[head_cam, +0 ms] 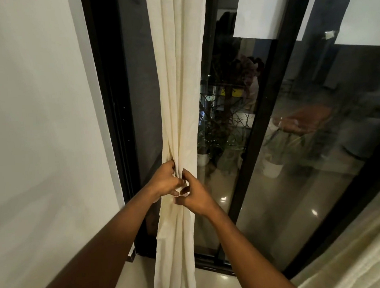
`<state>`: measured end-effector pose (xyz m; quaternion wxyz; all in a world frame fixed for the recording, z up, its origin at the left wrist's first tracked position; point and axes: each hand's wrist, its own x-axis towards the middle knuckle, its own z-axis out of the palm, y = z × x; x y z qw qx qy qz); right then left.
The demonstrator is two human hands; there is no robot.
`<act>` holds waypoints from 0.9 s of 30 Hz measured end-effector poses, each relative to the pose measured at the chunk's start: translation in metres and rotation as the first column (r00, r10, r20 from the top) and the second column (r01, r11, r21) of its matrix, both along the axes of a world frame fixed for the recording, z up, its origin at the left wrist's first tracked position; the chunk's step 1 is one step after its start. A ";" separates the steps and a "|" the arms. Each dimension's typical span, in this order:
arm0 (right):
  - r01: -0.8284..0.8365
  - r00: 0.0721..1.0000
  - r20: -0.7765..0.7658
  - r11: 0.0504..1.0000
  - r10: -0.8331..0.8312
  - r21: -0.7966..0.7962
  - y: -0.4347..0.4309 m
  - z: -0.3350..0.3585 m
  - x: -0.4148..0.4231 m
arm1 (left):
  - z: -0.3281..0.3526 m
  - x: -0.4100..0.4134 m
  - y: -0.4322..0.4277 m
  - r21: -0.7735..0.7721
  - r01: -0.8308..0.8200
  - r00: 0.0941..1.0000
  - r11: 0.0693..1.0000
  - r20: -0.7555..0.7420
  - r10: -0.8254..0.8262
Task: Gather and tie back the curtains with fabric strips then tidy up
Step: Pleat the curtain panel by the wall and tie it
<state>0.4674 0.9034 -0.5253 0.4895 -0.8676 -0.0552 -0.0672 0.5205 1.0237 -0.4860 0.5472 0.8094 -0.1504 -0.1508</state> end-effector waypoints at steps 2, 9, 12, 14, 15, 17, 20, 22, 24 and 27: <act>0.050 0.998 0.049 0.998 -0.049 -0.023 0.003 -0.005 -0.001 | 0.003 -0.001 -0.004 0.011 -0.011 1.000 1.000 -0.015 0.011; 0.196 0.965 0.168 0.979 -0.202 0.050 0.009 -0.022 0.001 | 0.022 -0.005 -0.002 0.021 0.145 0.973 0.989 -0.183 -0.139; 0.195 0.966 0.155 0.977 -0.207 0.089 0.012 -0.019 0.001 | 0.022 -0.004 -0.003 0.057 0.173 0.976 0.983 -0.144 -0.164; 0.186 0.973 0.124 0.978 -0.197 0.096 0.015 -0.017 0.002 | 0.020 -0.001 -0.004 0.049 0.191 0.974 0.980 -0.136 -0.183; 0.192 0.972 0.118 0.976 -0.203 0.100 0.016 -0.016 0.002 | 0.020 0.000 -0.004 0.032 0.195 0.971 0.980 -0.147 -0.188; 0.240 0.959 0.128 0.964 -0.253 0.115 0.019 -0.015 0.004 | 0.022 0.004 -0.005 -0.011 0.200 0.962 0.980 -0.190 -0.198; 0.308 0.931 0.166 0.943 -0.326 0.125 0.020 -0.016 0.008 | 0.025 0.008 -0.008 -0.015 0.222 0.953 0.975 -0.206 -0.220; 0.318 0.932 0.157 0.945 -0.326 0.075 0.020 -0.016 0.012 | 0.022 0.010 -0.008 0.057 0.182 0.981 0.982 -0.080 -0.178; 0.290 0.942 0.169 0.957 -0.290 0.025 0.019 -0.014 0.016 | 0.018 0.009 -0.009 0.214 -0.006 0.985 0.977 0.171 -0.032; 0.256 0.947 0.212 0.966 -0.242 -0.037 0.015 -0.009 0.020 | 0.010 0.001 -0.007 0.152 -0.388 0.839 0.909 0.468 0.279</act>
